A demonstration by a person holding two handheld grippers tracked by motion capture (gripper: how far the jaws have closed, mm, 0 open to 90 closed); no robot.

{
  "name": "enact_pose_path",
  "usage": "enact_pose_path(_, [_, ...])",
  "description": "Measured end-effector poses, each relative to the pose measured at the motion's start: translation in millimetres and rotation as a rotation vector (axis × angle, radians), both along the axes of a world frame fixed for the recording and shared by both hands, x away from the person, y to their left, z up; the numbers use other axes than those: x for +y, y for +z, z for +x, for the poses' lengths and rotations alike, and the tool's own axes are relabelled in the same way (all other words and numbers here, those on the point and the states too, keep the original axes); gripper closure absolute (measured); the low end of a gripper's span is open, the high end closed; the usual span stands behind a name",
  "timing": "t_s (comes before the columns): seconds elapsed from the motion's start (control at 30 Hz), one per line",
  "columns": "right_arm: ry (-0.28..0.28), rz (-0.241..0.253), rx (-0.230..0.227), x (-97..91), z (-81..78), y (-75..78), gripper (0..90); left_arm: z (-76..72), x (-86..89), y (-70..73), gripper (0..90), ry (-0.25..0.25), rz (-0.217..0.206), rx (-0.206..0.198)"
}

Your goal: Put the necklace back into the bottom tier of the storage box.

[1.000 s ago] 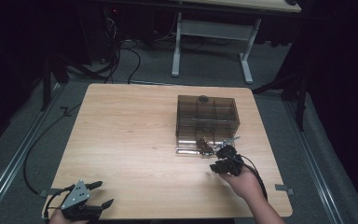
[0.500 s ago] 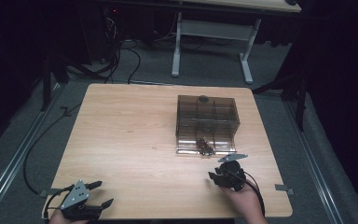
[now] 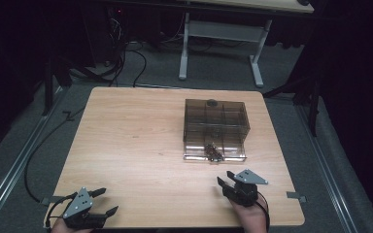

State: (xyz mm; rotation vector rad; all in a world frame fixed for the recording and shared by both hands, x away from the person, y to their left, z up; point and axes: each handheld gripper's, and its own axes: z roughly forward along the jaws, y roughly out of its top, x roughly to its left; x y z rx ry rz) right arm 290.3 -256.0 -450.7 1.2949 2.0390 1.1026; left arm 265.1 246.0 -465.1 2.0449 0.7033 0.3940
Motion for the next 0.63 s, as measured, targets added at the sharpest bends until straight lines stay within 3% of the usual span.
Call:
enact_pose_path(0.17, [-0.029,0.082,-0.048,-8.1,-6.5,-1.6,50.4,0.2,-0.3,0.0,23.2,0.006,0.001,0.000])
enact_pose_path(0.23, [-0.029,0.078,-0.050,-6.8,-6.3,-1.9,50.0,0.0,-0.3,-0.1,23.2,0.007,0.001,-0.001])
enact_pose_path(0.43, [0.008,0.005,-0.066,2.4,-7.6,-2.7,50.2,0.1,0.0,0.0,23.2,0.008,-0.001,0.001])
enact_pose_path(0.63, [-0.003,0.016,-0.065,1.2,-6.9,-2.6,50.1,-0.1,0.0,-0.2,23.2,0.002,-0.003,-0.002])
